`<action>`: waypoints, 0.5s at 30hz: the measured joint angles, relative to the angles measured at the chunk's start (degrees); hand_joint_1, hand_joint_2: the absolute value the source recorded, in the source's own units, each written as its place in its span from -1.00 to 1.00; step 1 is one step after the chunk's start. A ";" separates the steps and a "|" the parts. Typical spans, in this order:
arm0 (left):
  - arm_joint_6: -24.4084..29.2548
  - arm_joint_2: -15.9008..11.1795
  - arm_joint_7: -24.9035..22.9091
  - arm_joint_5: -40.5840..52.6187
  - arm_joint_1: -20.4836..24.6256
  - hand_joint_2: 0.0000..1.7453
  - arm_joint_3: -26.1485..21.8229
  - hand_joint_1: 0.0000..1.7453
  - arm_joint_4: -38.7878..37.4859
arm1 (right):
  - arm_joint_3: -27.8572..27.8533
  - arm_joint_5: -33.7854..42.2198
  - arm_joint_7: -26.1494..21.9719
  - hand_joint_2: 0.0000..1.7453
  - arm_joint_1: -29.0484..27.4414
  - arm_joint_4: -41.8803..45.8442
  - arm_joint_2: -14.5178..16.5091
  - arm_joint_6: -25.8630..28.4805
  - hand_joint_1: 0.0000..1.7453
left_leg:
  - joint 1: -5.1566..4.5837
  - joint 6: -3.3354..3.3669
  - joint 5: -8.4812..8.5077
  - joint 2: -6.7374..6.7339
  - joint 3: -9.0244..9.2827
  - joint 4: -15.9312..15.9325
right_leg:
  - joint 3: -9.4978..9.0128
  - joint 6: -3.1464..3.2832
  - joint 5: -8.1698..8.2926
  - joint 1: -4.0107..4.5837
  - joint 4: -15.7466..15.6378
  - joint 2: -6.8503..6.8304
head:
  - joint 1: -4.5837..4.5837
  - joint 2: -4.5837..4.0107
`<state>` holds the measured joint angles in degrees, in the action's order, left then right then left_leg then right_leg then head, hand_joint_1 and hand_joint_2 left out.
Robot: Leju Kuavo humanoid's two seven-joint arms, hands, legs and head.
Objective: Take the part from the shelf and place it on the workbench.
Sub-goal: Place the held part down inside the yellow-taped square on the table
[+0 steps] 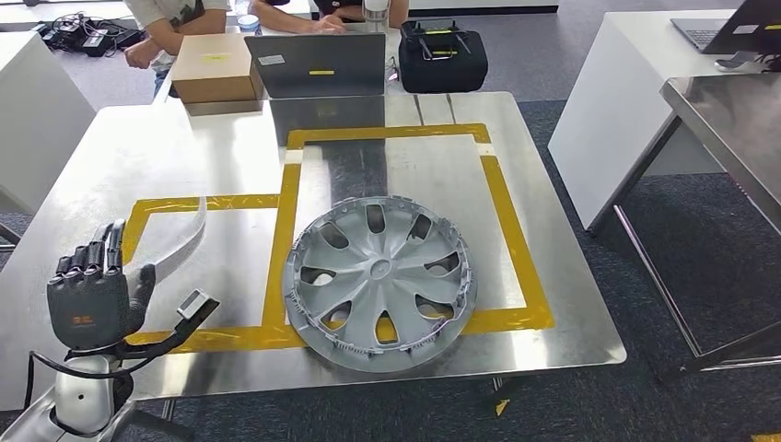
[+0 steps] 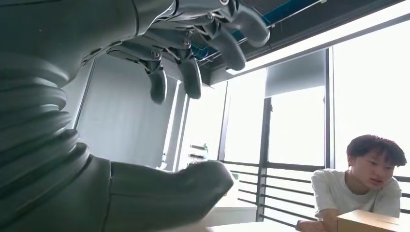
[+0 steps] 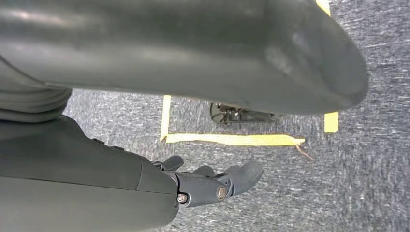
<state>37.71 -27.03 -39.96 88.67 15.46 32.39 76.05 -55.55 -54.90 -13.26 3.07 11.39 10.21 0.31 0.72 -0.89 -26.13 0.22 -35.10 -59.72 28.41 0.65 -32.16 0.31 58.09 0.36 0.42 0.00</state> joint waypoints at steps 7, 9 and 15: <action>0.61 0.46 0.00 0.00 -1.11 -1.00 0.05 -1.00 0.78 | -0.29 -0.34 -0.13 -1.00 0.00 0.00 0.00 -0.15 -1.00 | 0.00 -0.03 -0.02 0.01 -0.04 0.03 | 0.05 0.01 -0.01 0.00 -0.01 0.01 | 1.02 0.00; 1.04 0.88 0.00 0.00 -1.64 -1.00 0.12 -1.00 0.78 | -0.32 -0.42 -0.12 -1.00 0.00 0.00 -0.01 -0.16 -1.00 | -0.01 -0.03 -0.02 0.01 -0.07 0.03 | 0.05 0.01 -0.01 0.00 -0.01 0.02 | 1.91 0.00; 1.22 1.81 0.01 0.00 -1.97 -1.00 0.80 -1.00 0.73 | -0.33 -0.68 -0.12 -1.00 0.02 0.00 -0.01 -0.28 -1.00 | -0.24 0.38 -0.08 0.06 -0.08 0.02 | -0.04 -0.36 0.17 -0.16 -0.44 -0.05 | 2.62 0.00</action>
<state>38.93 -25.21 -39.95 88.67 13.49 33.20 76.77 -55.89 -55.59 -13.37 3.09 11.39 10.20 0.03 0.48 -0.51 -26.21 0.28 -35.17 -59.70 28.37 0.28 -31.99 0.15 57.66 0.30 3.03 0.00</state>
